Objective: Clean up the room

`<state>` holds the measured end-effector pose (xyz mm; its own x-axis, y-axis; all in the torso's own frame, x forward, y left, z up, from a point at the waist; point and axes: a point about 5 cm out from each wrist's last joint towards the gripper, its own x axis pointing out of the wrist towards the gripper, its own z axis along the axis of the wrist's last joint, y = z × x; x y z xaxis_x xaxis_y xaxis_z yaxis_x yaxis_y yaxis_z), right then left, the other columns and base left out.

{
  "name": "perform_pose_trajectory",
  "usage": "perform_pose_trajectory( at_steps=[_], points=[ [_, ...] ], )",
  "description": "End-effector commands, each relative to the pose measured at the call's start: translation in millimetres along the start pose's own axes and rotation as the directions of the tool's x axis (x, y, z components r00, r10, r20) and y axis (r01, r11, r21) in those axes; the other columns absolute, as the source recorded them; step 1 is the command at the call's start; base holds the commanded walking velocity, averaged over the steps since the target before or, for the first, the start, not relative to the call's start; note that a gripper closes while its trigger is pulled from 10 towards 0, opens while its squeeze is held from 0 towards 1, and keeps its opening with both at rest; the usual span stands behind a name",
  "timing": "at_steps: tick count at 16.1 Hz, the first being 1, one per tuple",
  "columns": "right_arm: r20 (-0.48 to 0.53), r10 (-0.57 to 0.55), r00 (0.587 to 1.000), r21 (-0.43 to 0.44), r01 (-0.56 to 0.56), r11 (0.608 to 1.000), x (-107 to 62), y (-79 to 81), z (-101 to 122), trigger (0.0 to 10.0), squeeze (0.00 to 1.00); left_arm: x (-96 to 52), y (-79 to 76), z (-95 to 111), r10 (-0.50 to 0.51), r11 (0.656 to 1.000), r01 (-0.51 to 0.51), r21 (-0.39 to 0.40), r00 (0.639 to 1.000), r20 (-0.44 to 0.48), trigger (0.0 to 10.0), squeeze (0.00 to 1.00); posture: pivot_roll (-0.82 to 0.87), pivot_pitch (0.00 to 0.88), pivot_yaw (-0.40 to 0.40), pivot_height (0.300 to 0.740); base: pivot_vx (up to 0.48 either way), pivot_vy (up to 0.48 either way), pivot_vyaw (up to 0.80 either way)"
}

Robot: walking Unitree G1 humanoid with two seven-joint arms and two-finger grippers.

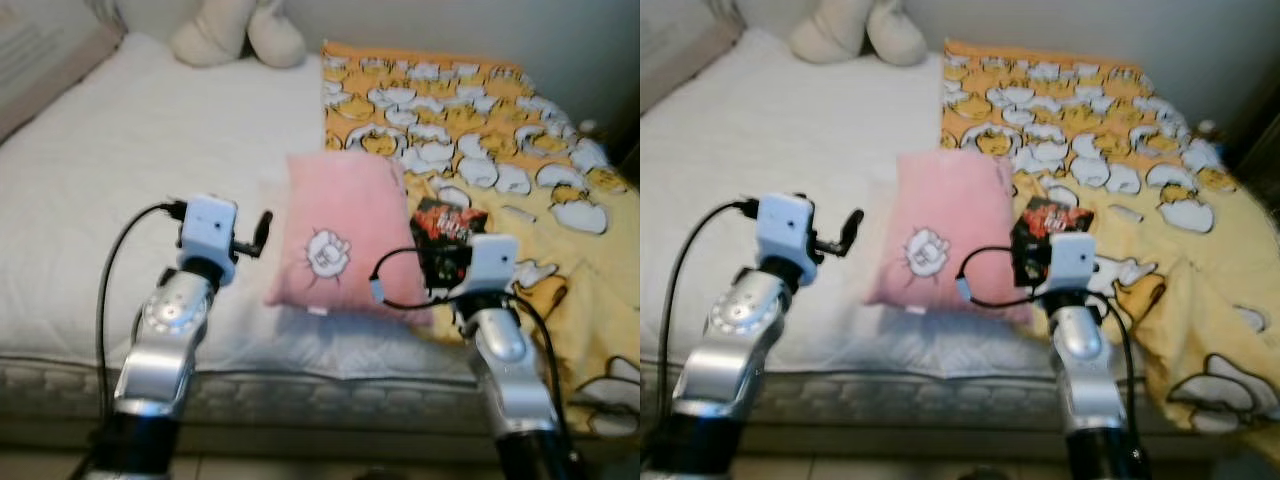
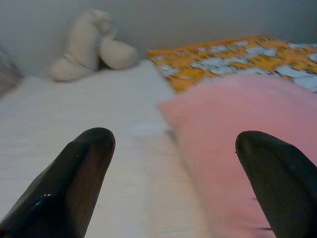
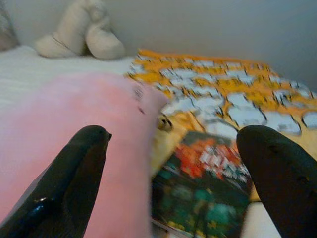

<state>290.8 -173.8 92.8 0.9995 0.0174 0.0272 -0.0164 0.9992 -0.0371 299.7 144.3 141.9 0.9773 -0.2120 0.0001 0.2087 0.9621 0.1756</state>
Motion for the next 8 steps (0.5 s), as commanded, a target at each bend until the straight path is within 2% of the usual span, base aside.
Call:
perform_pose_trajectory(
  at_steps=[1,4,8],
  points=[
    [0.019,-0.011,1.000,0.005,0.011,1.000,1.4,-0.8,4.0,10.0,0.00,-0.7,0.5,-0.6,-0.001,1.000,0.001,0.010,1.000,-0.007,10.0,0.00,0.02,0.000,-0.029,0.719,0.000,0.000,0.00],
    [0.018,-0.011,1.000,0.001,0.011,1.000,-0.3,-1.9,3.1,10.0,0.00,-2.5,-0.7,-3.1,-0.003,1.000,0.003,-0.004,1.000,-0.017,10.0,0.00,0.02,0.000,-0.030,0.719,0.000,-0.419,0.00],
    [0.011,-0.019,1.000,0.017,0.018,1.000,2.7,-3.6,3.3,10.0,0.00,0.4,3.6,-4.9,0.008,1.000,-0.008,-0.012,1.000,-0.029,10.0,0.00,0.02,0.000,-0.035,0.719,0.278,-0.387,0.00]
  ],
)
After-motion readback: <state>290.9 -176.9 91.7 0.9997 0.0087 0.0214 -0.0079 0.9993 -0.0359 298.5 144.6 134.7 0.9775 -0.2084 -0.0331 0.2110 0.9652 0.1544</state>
